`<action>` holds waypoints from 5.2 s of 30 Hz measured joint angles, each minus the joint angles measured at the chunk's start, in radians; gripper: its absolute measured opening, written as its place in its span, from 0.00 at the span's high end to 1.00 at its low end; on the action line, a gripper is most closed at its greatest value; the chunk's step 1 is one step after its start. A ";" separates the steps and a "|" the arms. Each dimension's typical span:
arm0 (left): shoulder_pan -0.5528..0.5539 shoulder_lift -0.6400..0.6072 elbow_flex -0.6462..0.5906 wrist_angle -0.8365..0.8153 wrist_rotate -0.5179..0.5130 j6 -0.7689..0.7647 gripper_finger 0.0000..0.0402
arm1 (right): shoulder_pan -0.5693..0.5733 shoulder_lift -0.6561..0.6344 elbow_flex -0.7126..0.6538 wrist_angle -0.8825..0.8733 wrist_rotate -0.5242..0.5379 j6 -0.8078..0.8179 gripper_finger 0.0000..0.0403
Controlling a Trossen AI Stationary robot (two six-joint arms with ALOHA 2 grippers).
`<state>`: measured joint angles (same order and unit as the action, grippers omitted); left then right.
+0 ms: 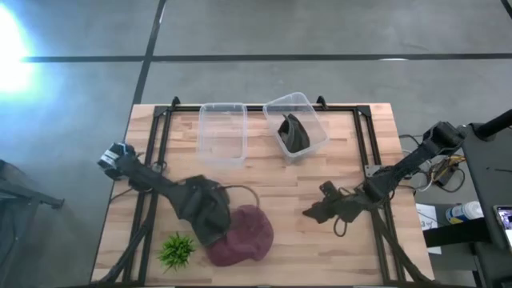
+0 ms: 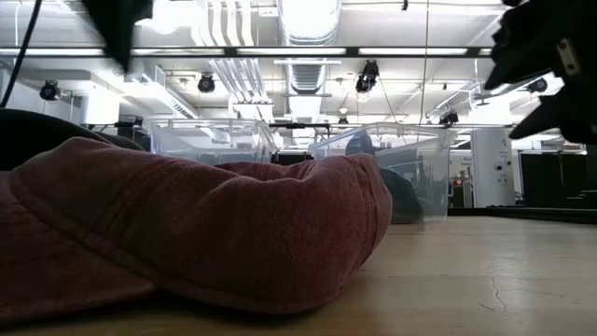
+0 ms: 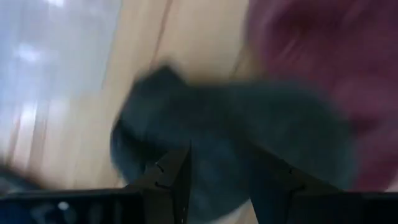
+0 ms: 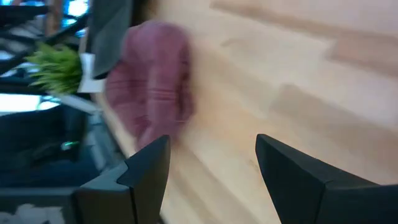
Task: Pick & Place hat
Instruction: Put the black cap into the right transparent bin, then put the red cap into the left transparent bin
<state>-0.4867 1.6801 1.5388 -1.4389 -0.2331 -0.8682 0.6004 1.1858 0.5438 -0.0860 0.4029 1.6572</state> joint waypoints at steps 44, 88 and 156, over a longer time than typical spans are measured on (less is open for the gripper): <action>0.240 -0.008 -0.393 0.947 -0.148 0.164 0.67 | -0.095 0.483 0.291 0.332 -0.120 0.148 0.42; 0.100 -0.067 -0.295 1.204 -0.080 0.109 0.67 | -0.148 0.410 0.322 0.151 -0.019 -0.070 0.96; 0.068 -0.167 -0.667 1.440 -0.034 -0.384 0.67 | -0.461 0.088 0.667 -0.957 -0.171 -0.770 0.34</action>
<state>-0.4191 1.5131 0.8715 0.0012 -0.2668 -1.2521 0.1389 1.2736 1.2109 -1.0427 0.2315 0.8870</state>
